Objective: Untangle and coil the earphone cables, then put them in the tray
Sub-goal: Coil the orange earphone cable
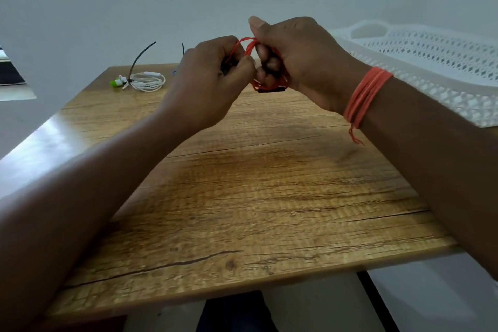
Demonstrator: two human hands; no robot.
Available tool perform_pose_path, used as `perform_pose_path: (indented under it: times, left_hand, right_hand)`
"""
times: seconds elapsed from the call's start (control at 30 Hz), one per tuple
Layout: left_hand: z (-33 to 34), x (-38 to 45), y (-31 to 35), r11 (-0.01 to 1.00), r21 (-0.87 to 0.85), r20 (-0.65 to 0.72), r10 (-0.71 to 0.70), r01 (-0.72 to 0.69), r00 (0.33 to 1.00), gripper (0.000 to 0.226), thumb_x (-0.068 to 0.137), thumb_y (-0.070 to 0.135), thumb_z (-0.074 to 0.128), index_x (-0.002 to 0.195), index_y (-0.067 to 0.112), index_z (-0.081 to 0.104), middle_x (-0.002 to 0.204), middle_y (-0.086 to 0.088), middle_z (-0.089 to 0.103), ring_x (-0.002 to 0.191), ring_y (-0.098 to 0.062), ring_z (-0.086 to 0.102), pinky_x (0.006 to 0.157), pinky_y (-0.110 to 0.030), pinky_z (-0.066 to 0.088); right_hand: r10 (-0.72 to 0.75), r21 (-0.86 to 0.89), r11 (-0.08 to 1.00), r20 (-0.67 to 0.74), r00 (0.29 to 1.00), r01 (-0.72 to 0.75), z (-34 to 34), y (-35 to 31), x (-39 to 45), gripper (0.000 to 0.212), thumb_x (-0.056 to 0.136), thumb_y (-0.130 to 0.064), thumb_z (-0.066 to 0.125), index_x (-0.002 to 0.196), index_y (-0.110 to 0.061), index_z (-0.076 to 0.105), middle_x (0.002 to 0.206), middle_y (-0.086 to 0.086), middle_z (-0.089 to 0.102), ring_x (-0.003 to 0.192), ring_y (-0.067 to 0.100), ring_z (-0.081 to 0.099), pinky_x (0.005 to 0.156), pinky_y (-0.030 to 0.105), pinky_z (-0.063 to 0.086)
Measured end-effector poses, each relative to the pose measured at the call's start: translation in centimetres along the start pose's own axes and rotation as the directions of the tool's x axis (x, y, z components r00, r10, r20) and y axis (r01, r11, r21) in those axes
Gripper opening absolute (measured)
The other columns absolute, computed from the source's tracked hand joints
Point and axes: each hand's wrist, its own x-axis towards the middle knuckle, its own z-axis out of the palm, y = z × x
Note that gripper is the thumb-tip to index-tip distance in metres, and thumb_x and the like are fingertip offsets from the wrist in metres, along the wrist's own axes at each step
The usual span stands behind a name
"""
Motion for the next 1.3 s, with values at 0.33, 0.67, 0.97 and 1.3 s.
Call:
perform_pose_path:
  times: [0.33, 0.67, 0.97, 1.3]
  left_hand:
    - [-0.5, -0.3, 0.6, 0.975, -0.175, 0.139, -0.117, 0.141, 0.983, 0.020, 0.096, 0.026, 0.051, 0.096, 0.010, 0.063, 0.086, -0.010, 0.067, 0.073, -0.019, 0.061, 0.069, -0.035, 0.050]
    - [-0.9, 0.1, 0.8, 0.825, -0.499, 0.158, -0.215, 0.266, 0.964, 0.041, 0.102, 0.039, 0.043, 0.111, 0.002, 0.057, 0.086, -0.009, 0.070, 0.071, -0.017, 0.064, 0.067, -0.026, 0.051]
    - [-1.4, 0.3, 0.9, 0.729, -0.567, 0.426, -0.139, 0.383, 0.894, 0.043, 0.102, 0.049, 0.032, 0.087, 0.023, 0.063, 0.069, 0.006, 0.056, 0.066, -0.010, 0.044, 0.064, -0.025, 0.034]
    - [-2.1, 0.4, 0.3, 0.627, -0.630, 0.514, -0.107, 0.459, 0.851, 0.032, 0.104, 0.033, 0.036, 0.081, 0.021, 0.054, 0.062, 0.007, 0.043, 0.054, -0.008, 0.032, 0.051, -0.021, 0.025]
  right_hand:
    - [-0.089, -0.254, 0.961, 0.083, 0.993, 0.107, -0.7, -0.2, -0.2, 0.050, 0.103, -0.041, 0.036, 0.060, -0.017, 0.045, 0.063, 0.006, 0.048, 0.067, 0.019, 0.049, 0.094, 0.032, 0.046]
    - [-0.117, -0.145, 0.979, 0.163, 0.980, 0.141, -0.5, 0.1, 0.0, 0.047, 0.104, -0.036, 0.035, 0.064, -0.014, 0.046, 0.069, 0.006, 0.059, 0.074, 0.024, 0.059, 0.089, 0.030, 0.053]
    - [-0.105, 0.267, 0.962, 0.200, 0.974, 0.049, -0.6, 0.2, -0.1, 0.045, 0.105, -0.033, 0.036, 0.067, -0.011, 0.044, 0.069, 0.008, 0.050, 0.062, 0.023, 0.055, 0.070, 0.031, 0.049]
    - [-0.178, -0.216, 0.961, -0.013, 0.984, 0.171, 0.0, 1.2, 0.5, 0.050, 0.103, -0.043, 0.034, 0.077, -0.012, 0.063, 0.092, 0.010, 0.065, 0.089, 0.027, 0.062, 0.092, 0.049, 0.052]
